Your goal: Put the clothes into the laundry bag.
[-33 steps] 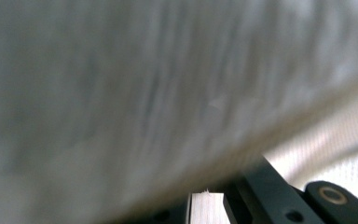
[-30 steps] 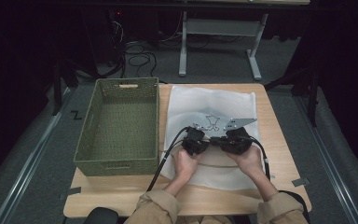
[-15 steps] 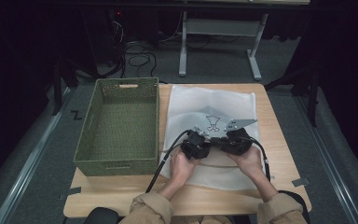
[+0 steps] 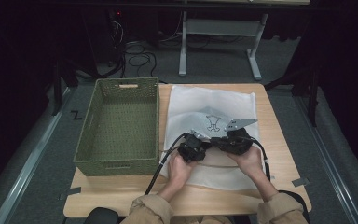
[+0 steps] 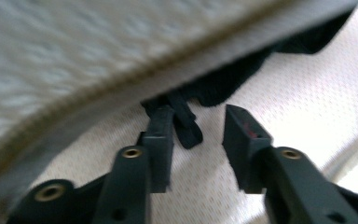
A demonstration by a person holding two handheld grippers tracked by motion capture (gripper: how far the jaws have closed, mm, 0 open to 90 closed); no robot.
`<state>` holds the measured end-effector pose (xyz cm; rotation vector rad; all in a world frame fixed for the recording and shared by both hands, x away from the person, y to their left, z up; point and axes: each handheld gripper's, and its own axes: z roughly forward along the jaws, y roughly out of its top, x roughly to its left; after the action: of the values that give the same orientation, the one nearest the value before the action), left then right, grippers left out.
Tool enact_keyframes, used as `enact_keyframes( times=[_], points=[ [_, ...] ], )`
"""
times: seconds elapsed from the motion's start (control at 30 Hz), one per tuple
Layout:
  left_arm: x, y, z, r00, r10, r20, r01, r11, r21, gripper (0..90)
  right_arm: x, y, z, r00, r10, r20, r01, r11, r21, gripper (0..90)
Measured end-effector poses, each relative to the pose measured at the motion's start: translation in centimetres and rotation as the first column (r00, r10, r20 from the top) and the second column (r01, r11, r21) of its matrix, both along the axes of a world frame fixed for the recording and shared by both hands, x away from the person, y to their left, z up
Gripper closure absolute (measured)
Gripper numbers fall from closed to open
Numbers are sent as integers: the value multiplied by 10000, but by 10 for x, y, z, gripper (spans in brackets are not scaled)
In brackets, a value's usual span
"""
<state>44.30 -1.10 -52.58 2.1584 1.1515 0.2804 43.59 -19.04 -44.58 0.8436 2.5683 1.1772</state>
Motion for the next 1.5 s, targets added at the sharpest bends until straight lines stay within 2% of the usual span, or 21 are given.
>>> enact_keyframes(
  times=[0.07, 0.13, 0.27, 0.37, 0.47, 0.57, 0.7, 0.9, 1.1, 1.23, 1.37, 1.5],
  points=[
    [4, 0, 0, 10000, 94, 4, -94, 10000, -3, 773, 0, 0, 1, 10000, -29, -25, 29, 10000, 24, 884],
    [7, -1, 1, 9998, 203, -14, -203, 9996, -212, 851, 0, -1, 0, 10000, 1, -18, -1, 10000, 2, 884],
    [12, -7, 0, 9992, 393, 57, -389, 9974, -612, 877, -1, -1, -1, 9999, -51, -115, 51, 10000, 70, 884],
    [17, -12, -2, 9990, 438, 49, -435, 9976, -532, 876, 0, -2, -3, 9999, -57, -108, 58, 10000, 32, 885],
    [17, -14, 0, 9998, 187, -7, -187, 9981, -593, 838, 2, -6, -5, 9998, -120, -148, 122, 9999, 104, 884],
    [11, -13, 4, 9998, -199, -18, 198, 9990, -404, 731, 1, -10, -6, 9997, -166, -186, 169, 9997, 165, 884],
    [3, -6, 14, 9980, -612, -155, 601, 9960, -660, 655, 1, -11, -5, 9996, -221, -150, 225, 9994, 280, 884],
    [-7, 4, 29, 9954, -953, -72, 946, 9929, -725, 602, 1, -11, -5, 9993, -317, -202, 325, 9988, 380, 883],
    [-16, 12, 40, 9917, -1283, 119, 1288, 9893, -679, 591, 0, -12, -4, 9995, -301, -68, 303, 9989, 346, 883],
    [-25, 16, 48, 9860, -1652, 221, 1665, 9828, -794, 582, 1, -11, -4, 9996, -282, -49, 283, 9991, 328, 883],
    [-36, 21, 59, 9775, -2081, 342, 2103, 9738, -866, 570, 1, -11, -5, 9995, -290, -96, 293, 9990, 328, 882],
    [-44, 25, 66, 9722, -2297, 446, 2332, 9670, -1026, 560, 1, -11, -6, 9996, -244, -105, 248, 9990, 383, 882]
  ],
)
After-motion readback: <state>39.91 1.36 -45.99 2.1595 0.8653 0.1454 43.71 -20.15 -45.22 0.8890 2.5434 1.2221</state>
